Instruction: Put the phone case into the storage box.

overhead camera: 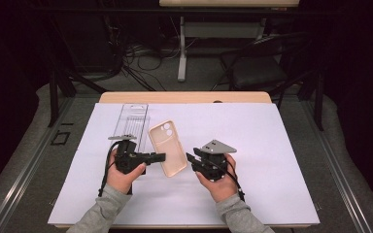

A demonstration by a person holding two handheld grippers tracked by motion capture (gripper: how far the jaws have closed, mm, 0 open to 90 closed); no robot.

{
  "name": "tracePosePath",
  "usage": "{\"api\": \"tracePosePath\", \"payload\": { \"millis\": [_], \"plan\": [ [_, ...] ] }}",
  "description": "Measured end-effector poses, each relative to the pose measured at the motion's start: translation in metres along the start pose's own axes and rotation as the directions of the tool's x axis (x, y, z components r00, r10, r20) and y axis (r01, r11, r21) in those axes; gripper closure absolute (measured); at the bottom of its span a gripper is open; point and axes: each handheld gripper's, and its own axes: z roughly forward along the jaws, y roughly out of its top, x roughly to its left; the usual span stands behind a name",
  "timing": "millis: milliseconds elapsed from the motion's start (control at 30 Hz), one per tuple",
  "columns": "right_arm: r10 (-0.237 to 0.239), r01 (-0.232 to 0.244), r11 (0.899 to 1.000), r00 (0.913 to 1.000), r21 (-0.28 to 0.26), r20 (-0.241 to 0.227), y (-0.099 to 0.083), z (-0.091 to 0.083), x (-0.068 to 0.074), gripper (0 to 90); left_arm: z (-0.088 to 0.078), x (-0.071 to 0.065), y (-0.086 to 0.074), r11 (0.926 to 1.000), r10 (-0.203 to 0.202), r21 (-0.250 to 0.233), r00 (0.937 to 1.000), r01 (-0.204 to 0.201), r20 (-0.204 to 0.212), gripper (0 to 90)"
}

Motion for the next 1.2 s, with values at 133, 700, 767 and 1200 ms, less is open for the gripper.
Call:
{"api": "tracePosePath", "payload": {
  "millis": [133, 700, 767, 1200],
  "plan": [
    [-0.003, 0.003, 1.000, 0.9999, 0.002, -0.014, 0.0010, -0.0006, -0.0004, 60.0, -0.0018, -0.0002, 0.0006, 0.9996, 0.027, 0.000, 0.9996, -0.027, -0.001, 80.3],
    [-0.058, 0.061, 0.998, 0.9948, 0.031, -0.084, 0.0039, -0.0014, -0.0058, 53.5, -0.0055, -0.0002, 0.0019, 0.9882, 0.149, 0.035, 0.9888, -0.149, -0.006, 80.3],
    [-0.065, 0.067, 0.997, 0.9942, 0.029, -0.086, 0.0039, -0.0013, -0.0055, 53.4, -0.0056, -0.0005, 0.0018, 0.9853, 0.167, 0.040, 0.9859, -0.166, -0.012, 80.3],
    [-0.065, 0.072, 0.997, 0.9872, 0.038, -0.146, 0.0049, -0.0022, -0.0062, 53.8, -0.0080, -0.0005, 0.0020, 0.9700, 0.237, 0.062, 0.9715, -0.235, -0.016, 80.3]
  ]
}}
